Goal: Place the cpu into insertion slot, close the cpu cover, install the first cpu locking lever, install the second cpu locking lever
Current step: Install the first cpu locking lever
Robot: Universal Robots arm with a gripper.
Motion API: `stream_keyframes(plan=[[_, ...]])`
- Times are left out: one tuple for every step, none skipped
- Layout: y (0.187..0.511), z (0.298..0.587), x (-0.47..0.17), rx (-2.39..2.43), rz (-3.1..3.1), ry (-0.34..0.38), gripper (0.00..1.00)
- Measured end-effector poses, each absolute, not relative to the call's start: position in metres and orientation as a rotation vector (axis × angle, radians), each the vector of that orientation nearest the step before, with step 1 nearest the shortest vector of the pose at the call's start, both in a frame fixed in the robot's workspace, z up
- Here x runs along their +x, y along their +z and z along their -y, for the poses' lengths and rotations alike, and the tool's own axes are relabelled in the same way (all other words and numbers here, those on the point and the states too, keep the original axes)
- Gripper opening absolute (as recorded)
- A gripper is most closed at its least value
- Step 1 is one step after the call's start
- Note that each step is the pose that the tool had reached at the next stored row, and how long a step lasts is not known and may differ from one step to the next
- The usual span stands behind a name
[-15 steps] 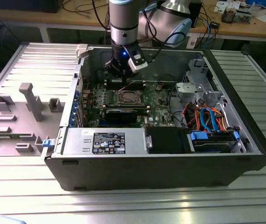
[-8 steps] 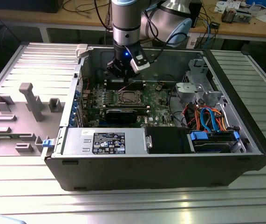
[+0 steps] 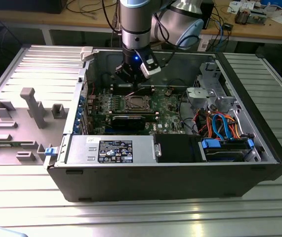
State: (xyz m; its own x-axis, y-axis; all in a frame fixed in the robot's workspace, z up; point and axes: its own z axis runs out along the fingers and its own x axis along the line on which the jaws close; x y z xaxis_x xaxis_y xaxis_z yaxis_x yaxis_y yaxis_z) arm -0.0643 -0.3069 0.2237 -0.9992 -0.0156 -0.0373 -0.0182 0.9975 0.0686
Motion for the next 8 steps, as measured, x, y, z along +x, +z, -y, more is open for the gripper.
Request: stream_keyframes(plan=[[0.223, 0.307, -0.063, -0.026, -3.103, 0.107, 0.11], [0.223, 0.307, -0.060, -0.026, -3.103, 0.107, 0.11], [0.222, 0.307, -0.058, -0.025, -3.103, 0.107, 0.11], [0.221, 0.307, -0.056, -0.025, -3.103, 0.107, 0.11], [0.221, 0.307, -0.055, -0.025, -3.103, 0.107, 0.11], [0.221, 0.307, -0.054, -0.024, -3.103, 0.107, 0.11], [0.220, 0.307, -0.052, -0.024, -3.103, 0.107, 0.11], [0.220, 0.307, -0.051, -0.024, -3.103, 0.107, 0.11]])
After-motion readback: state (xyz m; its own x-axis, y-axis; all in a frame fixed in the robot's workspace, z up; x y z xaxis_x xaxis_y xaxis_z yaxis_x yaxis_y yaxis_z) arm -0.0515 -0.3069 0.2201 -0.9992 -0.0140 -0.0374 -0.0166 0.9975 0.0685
